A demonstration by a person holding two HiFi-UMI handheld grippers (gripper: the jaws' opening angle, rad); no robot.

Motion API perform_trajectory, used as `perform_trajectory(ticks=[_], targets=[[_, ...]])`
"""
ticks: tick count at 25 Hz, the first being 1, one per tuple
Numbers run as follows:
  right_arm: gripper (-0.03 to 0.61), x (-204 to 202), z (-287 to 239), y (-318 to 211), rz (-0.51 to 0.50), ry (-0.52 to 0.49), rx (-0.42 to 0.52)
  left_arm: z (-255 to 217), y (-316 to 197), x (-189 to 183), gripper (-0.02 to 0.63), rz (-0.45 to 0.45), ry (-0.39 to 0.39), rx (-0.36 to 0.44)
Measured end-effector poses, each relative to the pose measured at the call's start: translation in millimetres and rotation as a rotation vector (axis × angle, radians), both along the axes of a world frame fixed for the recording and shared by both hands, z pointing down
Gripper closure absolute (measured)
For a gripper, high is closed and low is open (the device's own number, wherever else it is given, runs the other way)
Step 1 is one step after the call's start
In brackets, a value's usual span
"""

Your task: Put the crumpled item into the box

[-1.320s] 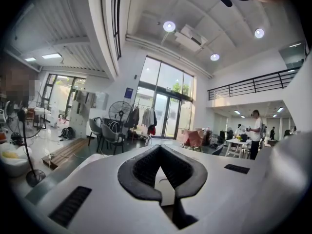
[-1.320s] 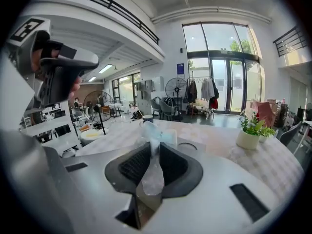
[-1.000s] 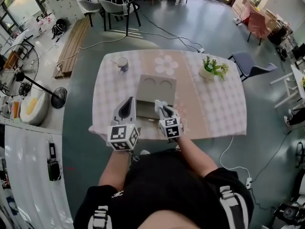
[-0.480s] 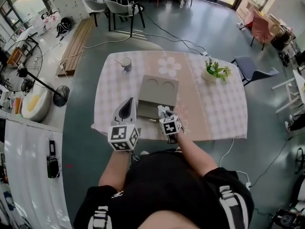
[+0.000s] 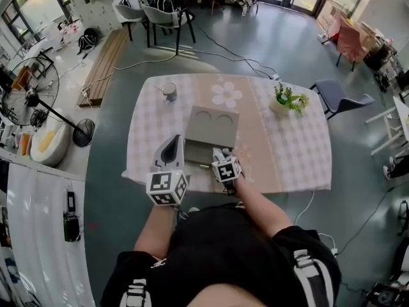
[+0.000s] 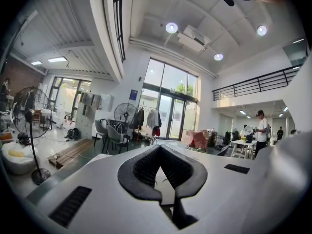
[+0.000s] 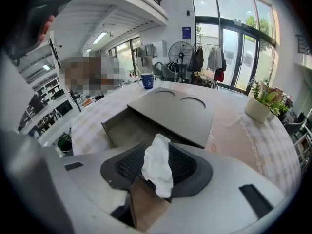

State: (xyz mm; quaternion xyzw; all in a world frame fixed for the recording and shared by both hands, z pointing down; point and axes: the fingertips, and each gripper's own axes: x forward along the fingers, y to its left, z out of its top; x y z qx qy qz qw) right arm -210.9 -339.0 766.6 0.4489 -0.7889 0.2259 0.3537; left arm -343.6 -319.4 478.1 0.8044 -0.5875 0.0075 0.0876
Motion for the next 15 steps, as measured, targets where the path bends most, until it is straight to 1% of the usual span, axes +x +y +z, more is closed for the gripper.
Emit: perform_trajectory(ticks=[1,3,8,13,15], targets=[[0.437,-0.2,-1.4,0.4,0.003,-0.015,-0.001,0.5,-0.6,1.8,0.614,0.001,-0.001,0.0],[0.422,-0.6,-15.2,-4.5,0.001,-0.04,0.039,1.3,-2.0,6.2,0.614,0.004,-0.001,-0.001],[0.417,2.5,-45.6,-15.5,0.016,-0.138,0.116,1.6,-6.0,15.3,0.614,0.008,-0.003,-0.001],[0.419,8.0,-99.2,-28.0,0.033,-0.227,0.24,-1.1,-11.5,25.5,0.614,0.014,-0.004,0.005],[0.419,11.8,-127.4,-32.7,0.048,-0.265,0.307,-4.3,-12.9,28.7,0.614,0.017,-0.005,0.01]])
